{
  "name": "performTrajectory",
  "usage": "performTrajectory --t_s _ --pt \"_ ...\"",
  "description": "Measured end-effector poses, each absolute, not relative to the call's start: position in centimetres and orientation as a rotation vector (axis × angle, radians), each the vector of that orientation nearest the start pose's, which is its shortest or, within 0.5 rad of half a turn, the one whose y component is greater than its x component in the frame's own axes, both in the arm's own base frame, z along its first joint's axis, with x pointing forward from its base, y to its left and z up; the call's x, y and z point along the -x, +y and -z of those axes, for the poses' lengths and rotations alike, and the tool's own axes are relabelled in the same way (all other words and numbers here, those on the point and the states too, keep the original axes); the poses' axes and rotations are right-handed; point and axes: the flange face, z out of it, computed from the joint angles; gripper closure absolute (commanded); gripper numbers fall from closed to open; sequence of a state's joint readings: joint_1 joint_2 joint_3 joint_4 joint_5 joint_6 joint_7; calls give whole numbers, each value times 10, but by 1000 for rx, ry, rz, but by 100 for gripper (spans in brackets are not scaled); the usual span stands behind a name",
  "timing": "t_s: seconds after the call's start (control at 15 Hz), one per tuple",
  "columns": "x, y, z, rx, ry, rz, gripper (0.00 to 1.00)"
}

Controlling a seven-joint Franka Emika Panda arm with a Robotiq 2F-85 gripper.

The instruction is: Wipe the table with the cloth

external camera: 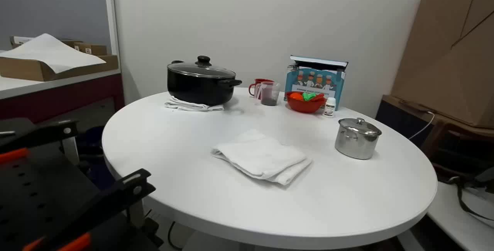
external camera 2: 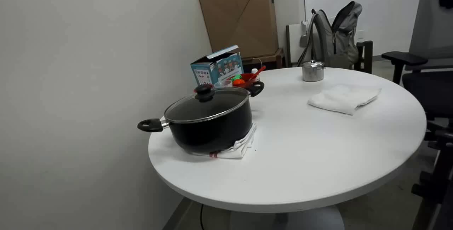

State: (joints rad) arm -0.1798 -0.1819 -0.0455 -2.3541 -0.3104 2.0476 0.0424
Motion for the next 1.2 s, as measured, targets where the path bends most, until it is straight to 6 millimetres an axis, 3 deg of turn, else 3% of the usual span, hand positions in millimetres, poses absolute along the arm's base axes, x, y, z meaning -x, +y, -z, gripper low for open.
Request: performTrajectory --t_s 0.27,0.47,0.8,1.2 --pt "-448 -120 -393 3367 182 -221 0" --pt "-447 -126 -377 3347 225 -91 0" --pt "-441 -132 -302 3314 201 25 0" --pt "-453 -121 -224 3292 88 -50 0"
